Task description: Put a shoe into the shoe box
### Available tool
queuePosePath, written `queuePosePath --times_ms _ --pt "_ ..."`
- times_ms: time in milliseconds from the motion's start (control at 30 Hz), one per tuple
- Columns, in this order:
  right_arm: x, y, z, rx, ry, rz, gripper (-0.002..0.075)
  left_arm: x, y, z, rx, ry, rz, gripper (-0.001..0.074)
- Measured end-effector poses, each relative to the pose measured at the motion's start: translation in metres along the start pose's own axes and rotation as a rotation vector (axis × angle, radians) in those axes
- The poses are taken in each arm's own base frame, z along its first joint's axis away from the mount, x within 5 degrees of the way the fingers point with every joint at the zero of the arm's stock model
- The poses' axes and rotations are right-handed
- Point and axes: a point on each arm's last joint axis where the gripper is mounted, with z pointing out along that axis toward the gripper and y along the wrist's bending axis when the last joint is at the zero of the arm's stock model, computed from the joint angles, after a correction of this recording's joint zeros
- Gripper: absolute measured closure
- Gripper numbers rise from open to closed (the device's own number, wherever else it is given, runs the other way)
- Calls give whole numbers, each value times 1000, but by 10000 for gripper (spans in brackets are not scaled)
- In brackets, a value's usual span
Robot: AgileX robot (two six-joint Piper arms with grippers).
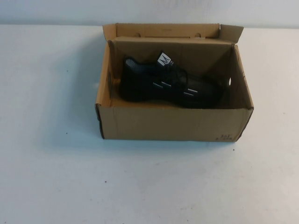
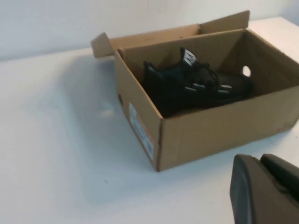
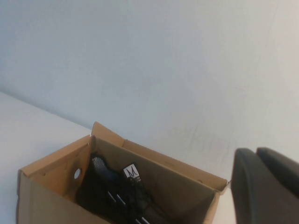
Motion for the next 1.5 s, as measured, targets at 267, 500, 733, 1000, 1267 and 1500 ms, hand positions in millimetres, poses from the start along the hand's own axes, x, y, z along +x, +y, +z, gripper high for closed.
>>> queuePosePath --times_ms 267,500,733,1000,1267,1500 --pt "0 0 0 0 0 0 742 37 7 3 -126 -250 -32 736" --pt "0 0 0 0 0 0 742 86 17 21 -236 -332 -51 736" --pt "0 0 0 0 0 0 742 131 22 38 -282 -371 -50 736" --pt "2 0 1 -1 6 0 742 171 24 56 -290 -169 -33 736" --pt "7 1 2 -3 22 1 742 187 23 57 -290 3 -50 736" --pt "7 1 2 -3 22 1 742 187 23 57 -290 3 -50 736"
